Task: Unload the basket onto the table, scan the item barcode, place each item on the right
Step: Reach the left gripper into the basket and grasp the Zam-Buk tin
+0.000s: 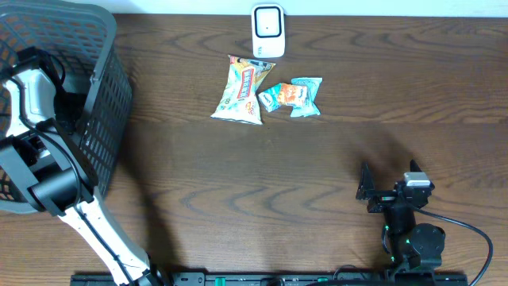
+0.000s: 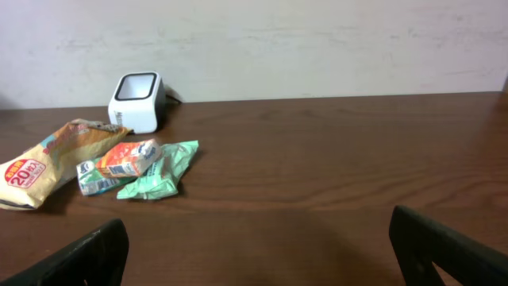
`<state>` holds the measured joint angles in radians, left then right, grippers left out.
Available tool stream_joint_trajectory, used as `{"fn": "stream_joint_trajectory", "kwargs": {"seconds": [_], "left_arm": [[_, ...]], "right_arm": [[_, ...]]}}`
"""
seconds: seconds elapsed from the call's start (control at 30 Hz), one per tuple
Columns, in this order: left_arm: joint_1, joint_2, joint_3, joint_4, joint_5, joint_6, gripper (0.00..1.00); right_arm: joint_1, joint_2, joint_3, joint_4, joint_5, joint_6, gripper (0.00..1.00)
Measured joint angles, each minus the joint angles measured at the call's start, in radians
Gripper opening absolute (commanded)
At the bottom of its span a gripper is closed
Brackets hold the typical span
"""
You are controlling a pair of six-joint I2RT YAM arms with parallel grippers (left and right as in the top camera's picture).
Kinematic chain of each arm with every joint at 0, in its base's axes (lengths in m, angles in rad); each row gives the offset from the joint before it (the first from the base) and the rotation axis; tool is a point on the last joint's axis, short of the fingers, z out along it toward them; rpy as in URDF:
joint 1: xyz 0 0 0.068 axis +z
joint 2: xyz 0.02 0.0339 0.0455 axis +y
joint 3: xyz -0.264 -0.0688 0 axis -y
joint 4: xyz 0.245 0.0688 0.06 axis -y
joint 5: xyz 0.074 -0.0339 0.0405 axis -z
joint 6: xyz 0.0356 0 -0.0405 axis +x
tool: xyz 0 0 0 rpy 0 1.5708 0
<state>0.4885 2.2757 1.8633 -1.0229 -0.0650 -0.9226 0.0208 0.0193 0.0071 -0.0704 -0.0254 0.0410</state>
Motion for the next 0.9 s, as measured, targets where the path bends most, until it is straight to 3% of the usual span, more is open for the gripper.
{"fn": "stream_joint_trajectory", "kwargs": {"seconds": [0.07, 0.3, 0.37, 0.63, 0.9], "left_arm": [[0.000, 0.000, 0.000, 0.000, 0.012, 0.013, 0.57], [-0.001, -0.002, -0.001, -0.003, 0.017, 0.049, 0.57], [0.000, -0.002, 0.003, -0.019, 0.019, 0.056, 0.50], [0.013, -0.026, -0.003, -0.078, 0.039, 0.071, 0.48], [0.032, -0.282, -0.016, -0.072, 0.040, 0.093, 0.48]], "right_arm": [[0.000, 0.000, 0.000, 0.000, 0.000, 0.000, 0.99], [0.000, 0.000, 0.000, 0.000, 0.000, 0.000, 0.99], [0.000, 0.000, 0.000, 0.000, 0.000, 0.000, 0.99], [0.000, 0.000, 0.000, 0.000, 0.000, 0.000, 0.99], [0.000, 0.000, 0.000, 0.000, 0.000, 0.000, 0.99]]}}
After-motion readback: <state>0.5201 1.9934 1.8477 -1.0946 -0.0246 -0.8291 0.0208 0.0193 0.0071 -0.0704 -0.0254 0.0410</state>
